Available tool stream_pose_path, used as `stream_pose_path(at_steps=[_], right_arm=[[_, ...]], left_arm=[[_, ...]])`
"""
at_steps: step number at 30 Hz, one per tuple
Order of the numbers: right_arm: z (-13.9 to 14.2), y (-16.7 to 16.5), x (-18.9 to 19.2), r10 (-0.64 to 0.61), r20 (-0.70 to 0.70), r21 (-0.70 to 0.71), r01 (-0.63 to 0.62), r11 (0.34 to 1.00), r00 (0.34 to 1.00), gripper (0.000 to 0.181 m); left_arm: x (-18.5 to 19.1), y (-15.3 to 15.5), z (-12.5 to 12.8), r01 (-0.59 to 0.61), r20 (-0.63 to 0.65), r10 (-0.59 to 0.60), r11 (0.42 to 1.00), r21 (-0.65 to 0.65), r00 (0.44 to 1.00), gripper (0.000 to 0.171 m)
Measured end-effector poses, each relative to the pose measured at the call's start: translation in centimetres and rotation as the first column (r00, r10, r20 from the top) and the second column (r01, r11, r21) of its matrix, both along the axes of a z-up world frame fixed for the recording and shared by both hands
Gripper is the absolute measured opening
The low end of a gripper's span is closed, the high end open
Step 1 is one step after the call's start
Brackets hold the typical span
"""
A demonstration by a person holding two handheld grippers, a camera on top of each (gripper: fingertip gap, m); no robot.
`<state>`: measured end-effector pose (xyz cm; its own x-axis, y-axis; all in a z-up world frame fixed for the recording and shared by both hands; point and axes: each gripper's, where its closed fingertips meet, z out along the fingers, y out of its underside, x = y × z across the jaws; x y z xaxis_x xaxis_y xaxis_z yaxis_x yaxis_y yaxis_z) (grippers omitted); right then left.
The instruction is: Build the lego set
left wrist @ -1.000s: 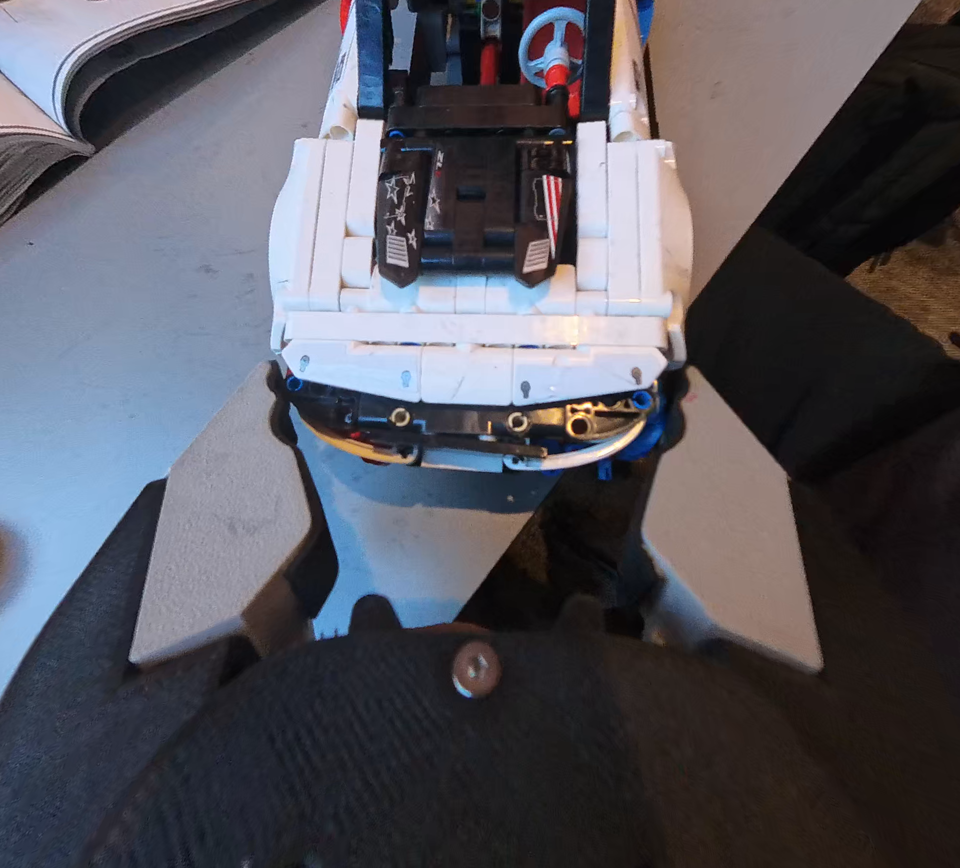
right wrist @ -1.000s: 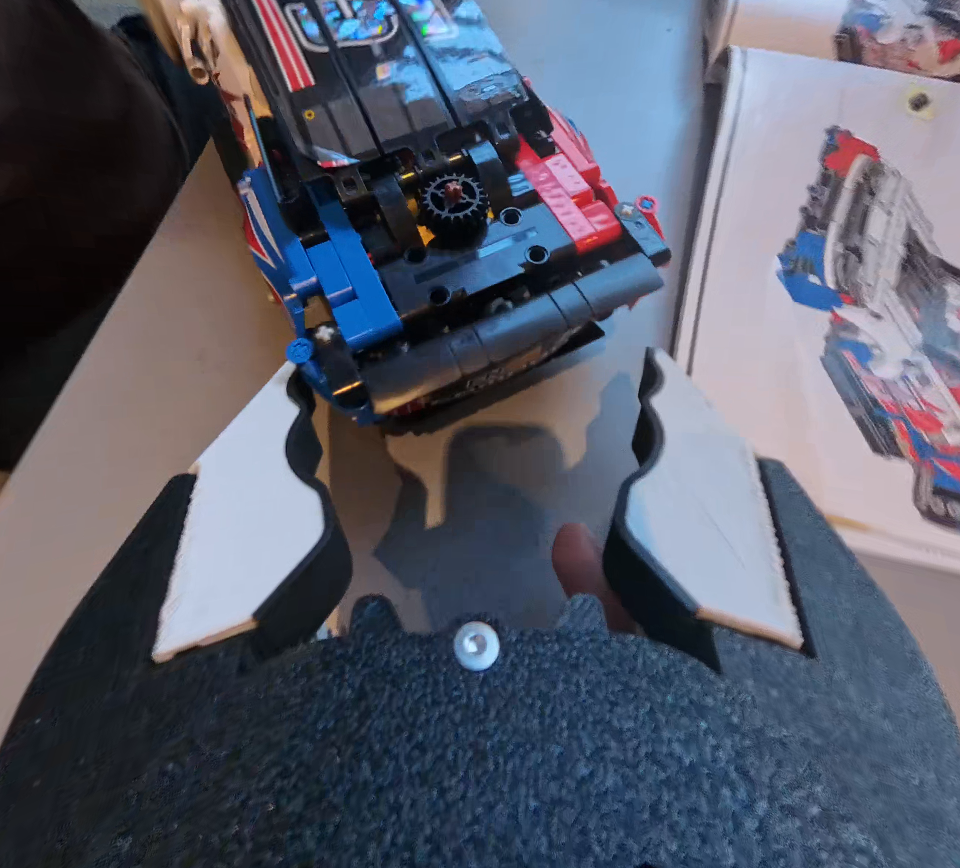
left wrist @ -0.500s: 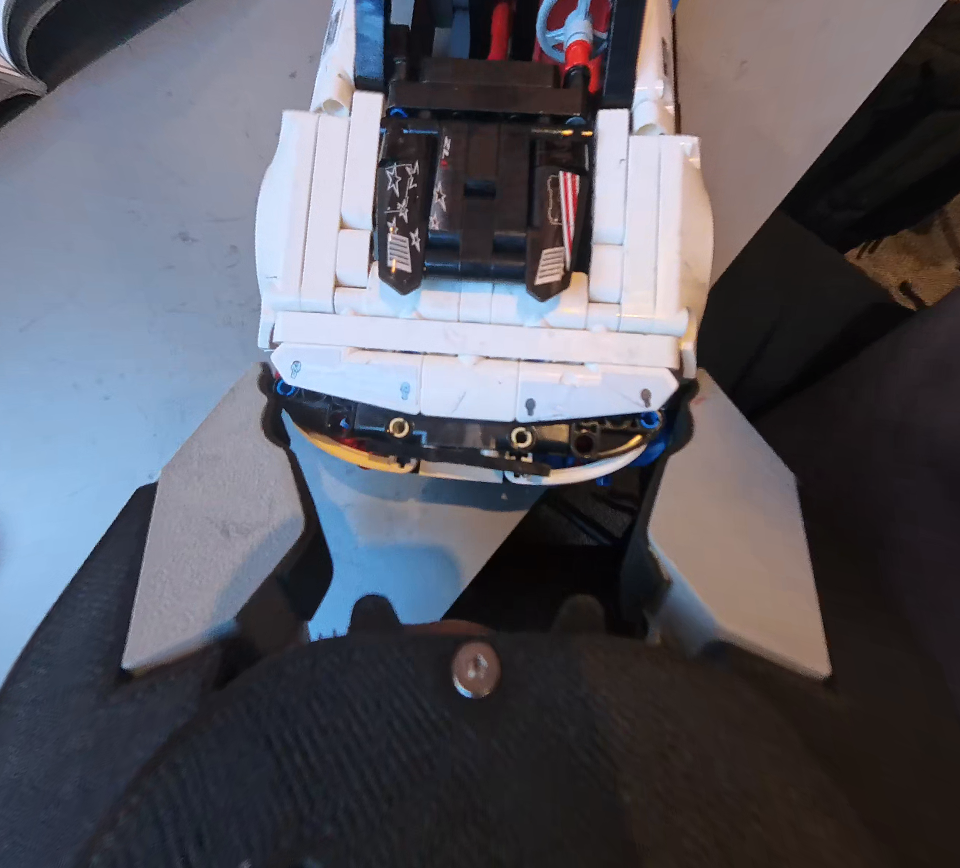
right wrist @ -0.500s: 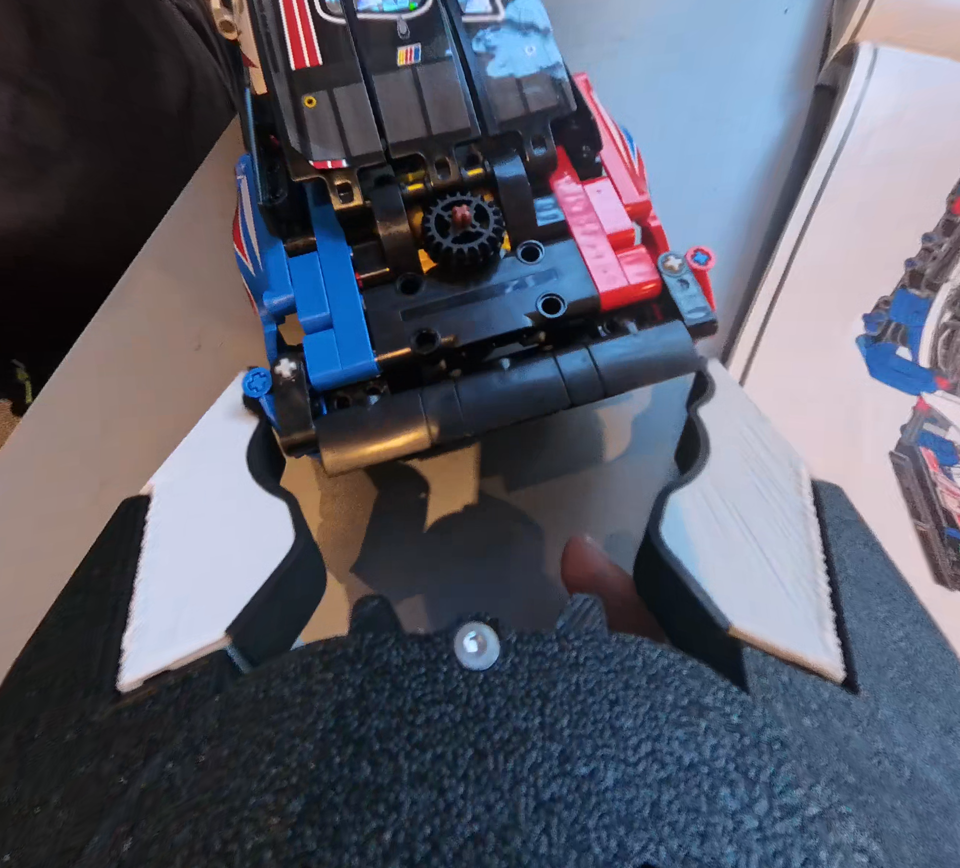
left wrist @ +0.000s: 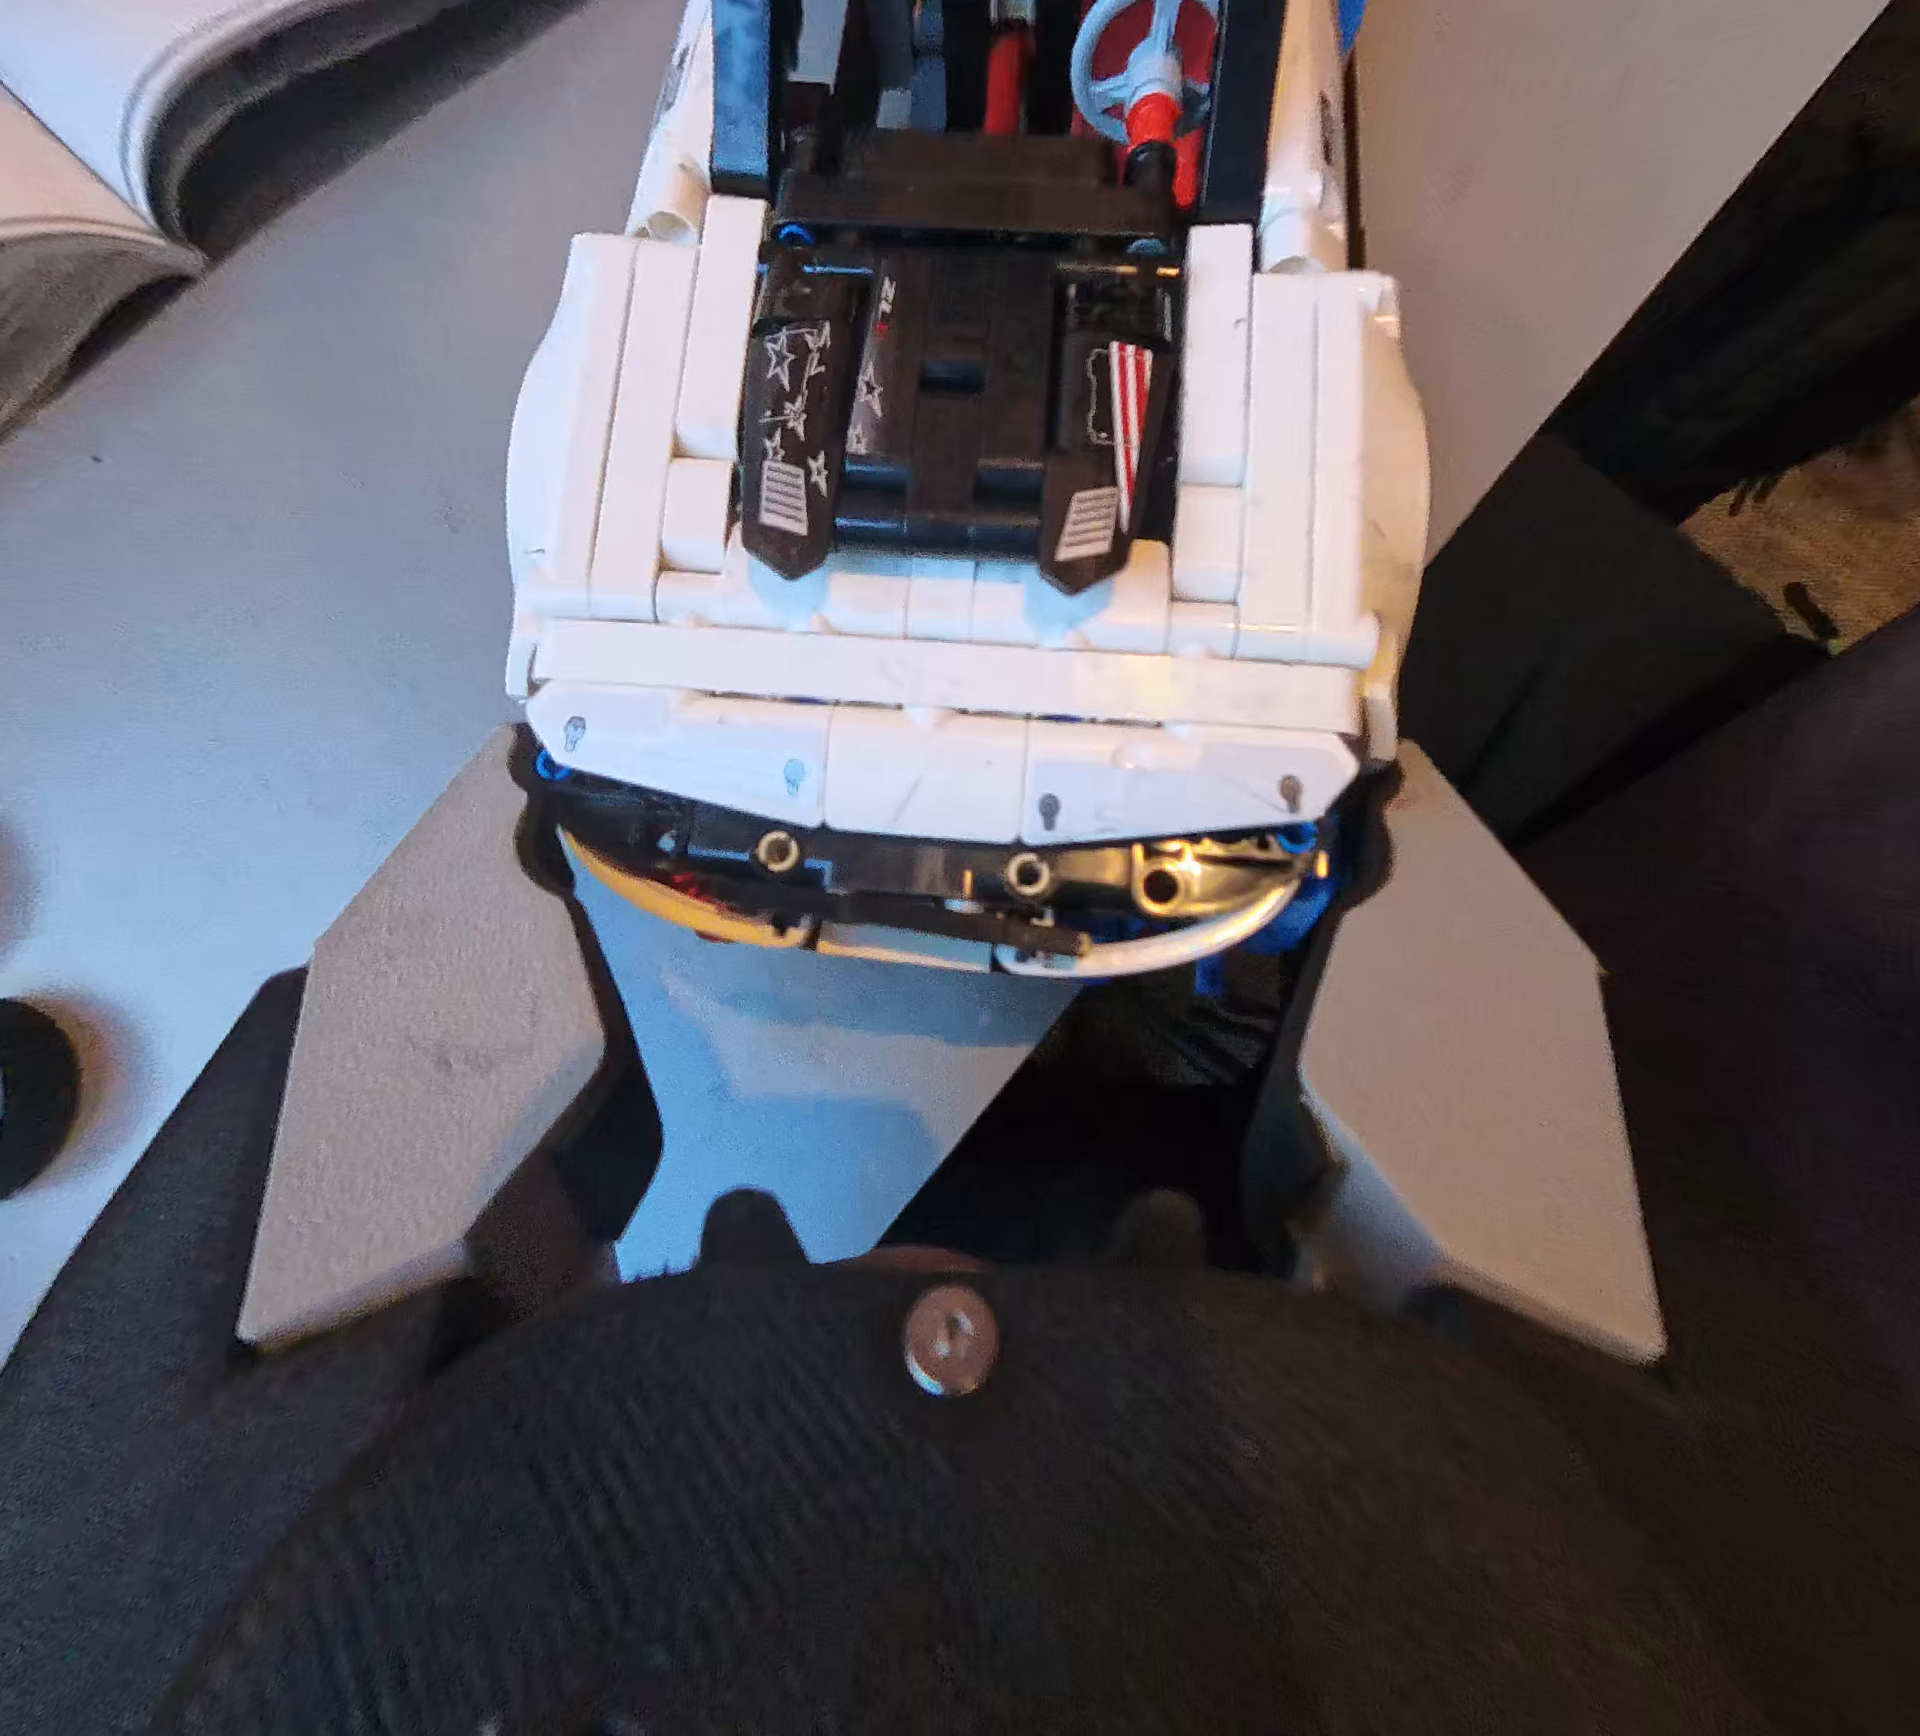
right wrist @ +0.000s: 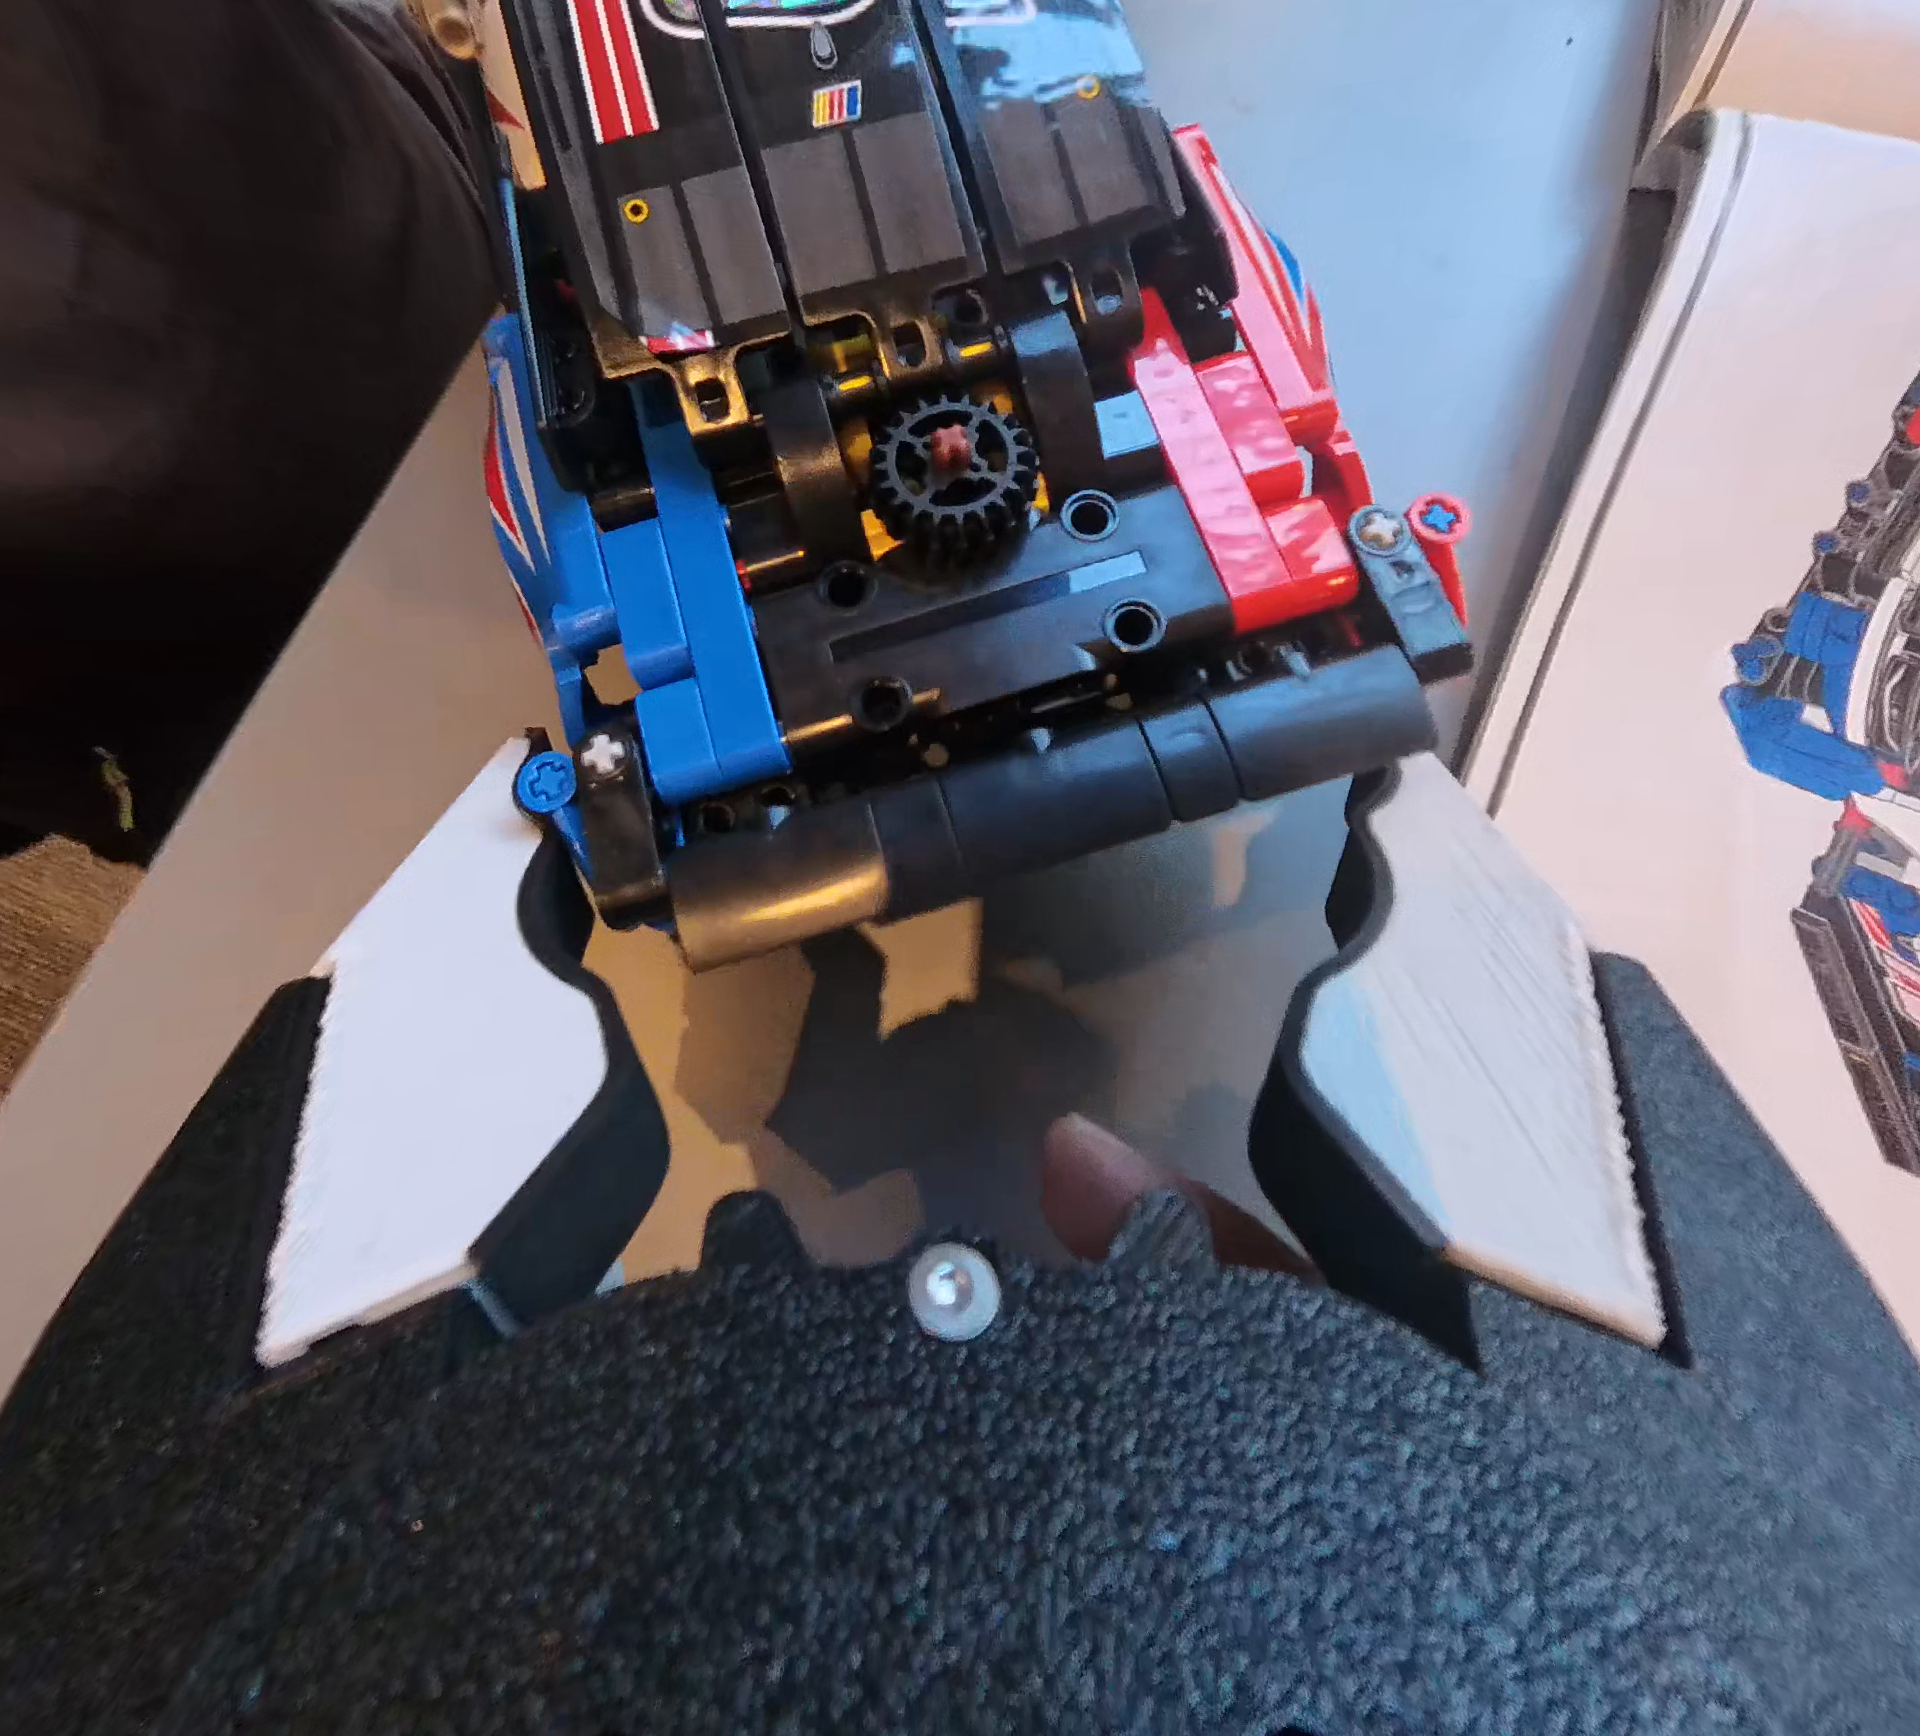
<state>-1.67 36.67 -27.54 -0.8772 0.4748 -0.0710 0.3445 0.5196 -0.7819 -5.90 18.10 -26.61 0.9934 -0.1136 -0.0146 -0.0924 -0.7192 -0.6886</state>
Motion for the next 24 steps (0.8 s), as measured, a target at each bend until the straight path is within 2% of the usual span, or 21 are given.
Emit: stream_pose_path(at_steps=[6,15,20,24], right_arm=[[2.2,0.5,0.2,-0.060,-0.025,-0.034,0.059,0.998,0.998,0.144],[0.4,1.5,1.5,-0.132,0.005,0.001,0.132,0.991,0.991,0.144],[1.3,1.9,1.8,-0.160,-0.008,0.011,0.160,0.987,0.987,0.144],[2.5,3.3,2.9,-0.215,-0.026,0.027,0.215,0.976,0.976,0.144]], left_arm=[[-0.5,1.0,0.6,0.047,-0.039,-0.047,0.999,0.014,0.998,0.144],[-0.6,2.1,-0.3,0.112,-0.033,-0.111,0.993,0.024,0.993,0.142],[-0.8,3.0,1.0,0.143,-0.054,-0.141,0.989,0.035,0.988,0.142],[-0.7,5.0,2.6,0.209,-0.082,-0.205,0.977,0.038,0.975,0.142]])
